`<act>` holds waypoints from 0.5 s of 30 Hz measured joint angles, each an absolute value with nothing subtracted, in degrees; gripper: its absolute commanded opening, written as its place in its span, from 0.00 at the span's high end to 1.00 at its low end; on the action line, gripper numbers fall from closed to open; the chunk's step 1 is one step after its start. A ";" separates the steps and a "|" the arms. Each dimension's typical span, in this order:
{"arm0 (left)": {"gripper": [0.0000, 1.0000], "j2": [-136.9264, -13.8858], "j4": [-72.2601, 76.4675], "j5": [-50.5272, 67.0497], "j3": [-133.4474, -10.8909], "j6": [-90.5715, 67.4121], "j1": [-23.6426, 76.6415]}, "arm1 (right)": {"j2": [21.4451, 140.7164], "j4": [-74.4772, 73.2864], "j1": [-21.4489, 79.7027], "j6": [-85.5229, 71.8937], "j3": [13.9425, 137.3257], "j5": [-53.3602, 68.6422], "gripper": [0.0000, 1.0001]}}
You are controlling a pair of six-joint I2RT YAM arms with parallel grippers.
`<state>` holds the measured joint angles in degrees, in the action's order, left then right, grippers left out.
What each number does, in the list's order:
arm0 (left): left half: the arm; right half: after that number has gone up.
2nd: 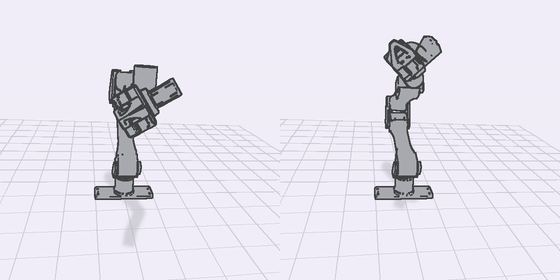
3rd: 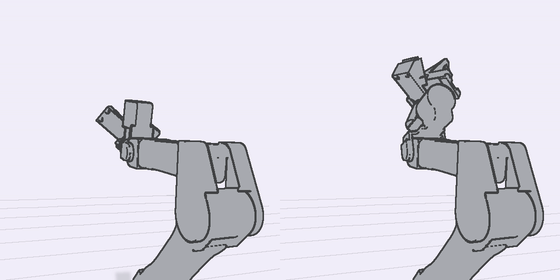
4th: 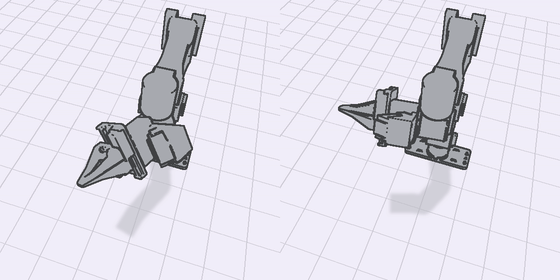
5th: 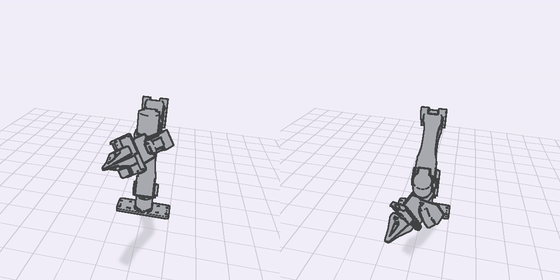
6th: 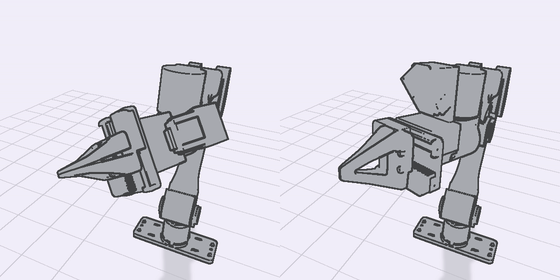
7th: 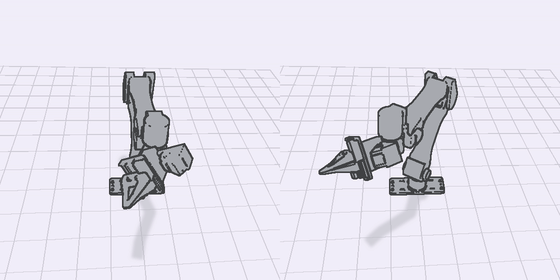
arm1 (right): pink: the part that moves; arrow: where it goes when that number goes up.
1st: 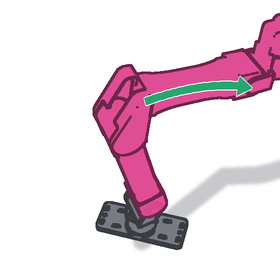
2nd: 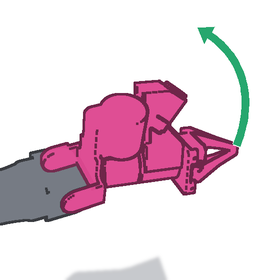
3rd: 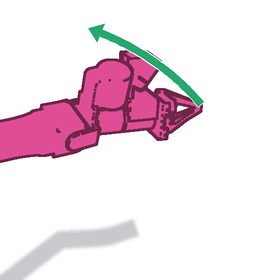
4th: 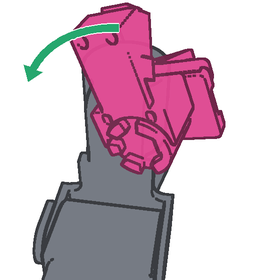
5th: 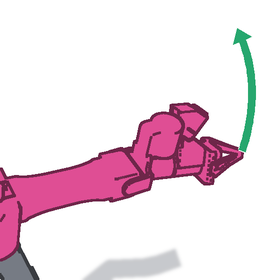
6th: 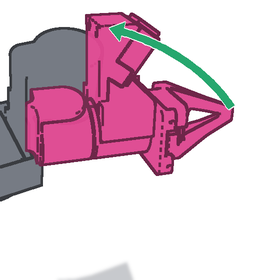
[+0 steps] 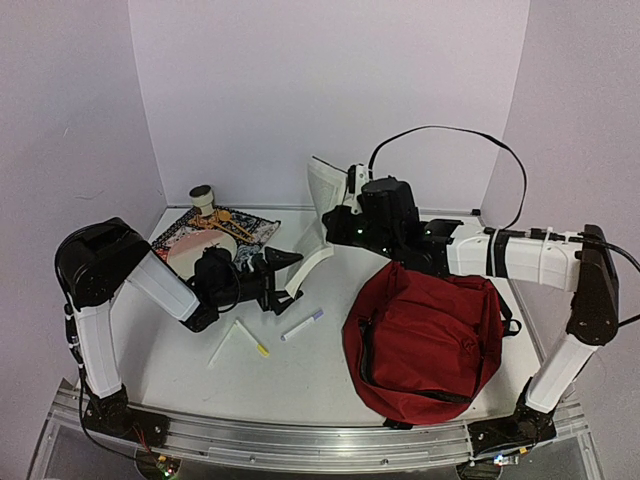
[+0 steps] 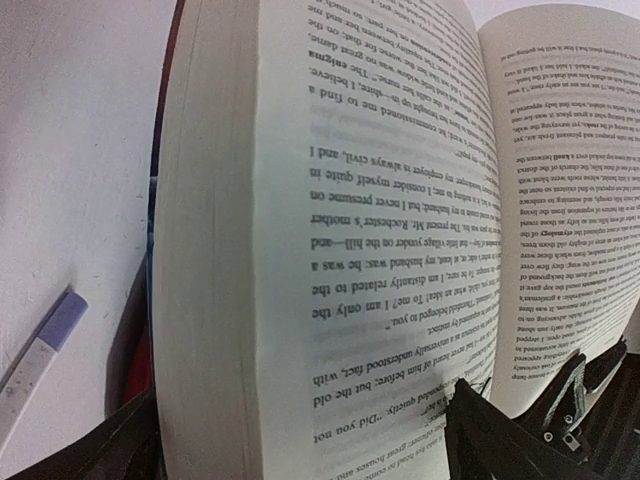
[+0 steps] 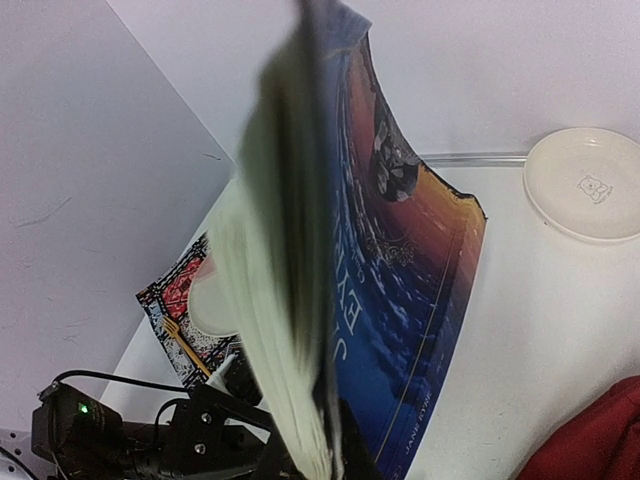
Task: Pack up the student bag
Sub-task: Pass from the right arm to the left
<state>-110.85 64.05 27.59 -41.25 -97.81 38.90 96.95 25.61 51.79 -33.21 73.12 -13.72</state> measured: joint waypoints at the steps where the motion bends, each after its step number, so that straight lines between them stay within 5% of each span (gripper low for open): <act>1: 0.10 -111.00 64.59 27.50 -41.25 -98.21 39.03 | 96.91 25.72 51.79 -33.29 73.12 -13.72 1.00; 15: 0.39 -108.17 69.36 24.92 -38.27 -99.94 39.05 | 92.48 25.58 51.72 -31.82 70.66 -13.18 1.00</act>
<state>-108.17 69.36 24.92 -38.27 -99.94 39.05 92.48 25.58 51.72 -31.82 70.66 -13.18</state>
